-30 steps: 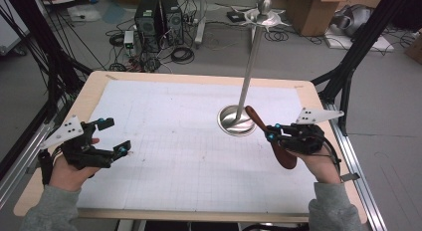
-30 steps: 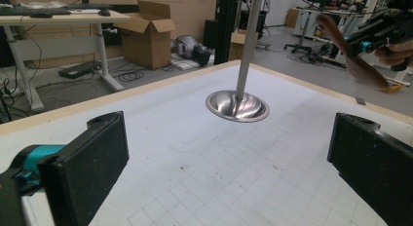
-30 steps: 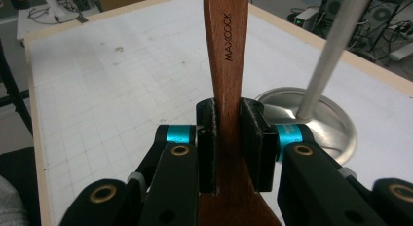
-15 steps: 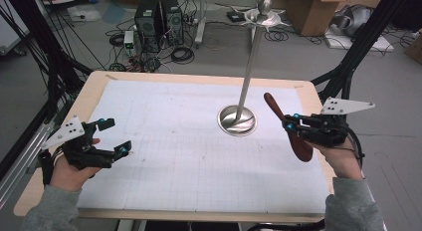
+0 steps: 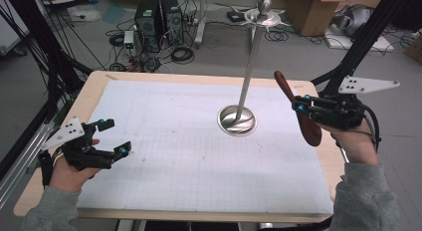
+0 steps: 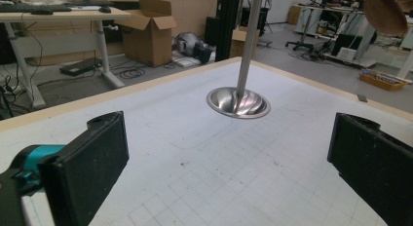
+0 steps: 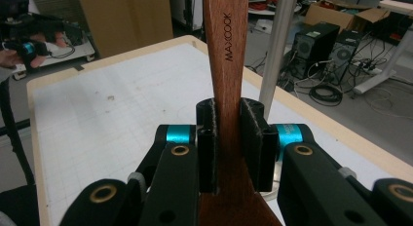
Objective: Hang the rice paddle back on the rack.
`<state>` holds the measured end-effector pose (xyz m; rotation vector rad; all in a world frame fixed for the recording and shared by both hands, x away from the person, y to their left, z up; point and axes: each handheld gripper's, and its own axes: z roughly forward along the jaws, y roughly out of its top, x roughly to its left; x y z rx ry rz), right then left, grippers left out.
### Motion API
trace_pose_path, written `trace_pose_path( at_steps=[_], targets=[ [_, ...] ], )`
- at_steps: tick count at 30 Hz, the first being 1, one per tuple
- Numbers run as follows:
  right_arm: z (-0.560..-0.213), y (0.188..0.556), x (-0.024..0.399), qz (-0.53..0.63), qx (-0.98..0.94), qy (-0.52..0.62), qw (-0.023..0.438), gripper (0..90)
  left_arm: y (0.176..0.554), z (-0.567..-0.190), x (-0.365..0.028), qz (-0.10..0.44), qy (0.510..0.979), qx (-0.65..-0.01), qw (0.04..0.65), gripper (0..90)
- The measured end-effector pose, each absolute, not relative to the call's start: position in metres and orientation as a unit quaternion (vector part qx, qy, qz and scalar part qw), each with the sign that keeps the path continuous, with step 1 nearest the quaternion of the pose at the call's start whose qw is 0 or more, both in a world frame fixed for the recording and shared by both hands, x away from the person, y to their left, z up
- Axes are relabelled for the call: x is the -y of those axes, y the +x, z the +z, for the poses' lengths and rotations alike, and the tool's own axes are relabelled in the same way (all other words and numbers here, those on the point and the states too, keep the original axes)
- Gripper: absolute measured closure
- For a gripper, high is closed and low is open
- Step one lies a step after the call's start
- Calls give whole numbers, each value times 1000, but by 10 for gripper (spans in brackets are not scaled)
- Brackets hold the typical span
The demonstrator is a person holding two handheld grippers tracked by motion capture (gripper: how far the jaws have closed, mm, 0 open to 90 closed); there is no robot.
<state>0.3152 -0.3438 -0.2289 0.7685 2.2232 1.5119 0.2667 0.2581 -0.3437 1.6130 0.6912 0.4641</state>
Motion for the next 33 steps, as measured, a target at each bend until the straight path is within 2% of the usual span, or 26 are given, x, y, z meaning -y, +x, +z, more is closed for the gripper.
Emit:
trace_pose_path(
  at_steps=[9,17,33],
  targets=[
    [-212,329,349,528,-783,278,177,778,264,-343,-262,206,699,-303,615,18],
    [-205,341,356,545,-774,282,157,778,259,-343,-266,210,698,-305,613,18],
    [-182,360,368,558,-755,298,172,778,250,-342,-277,215,693,-312,614,18]
  ],
)
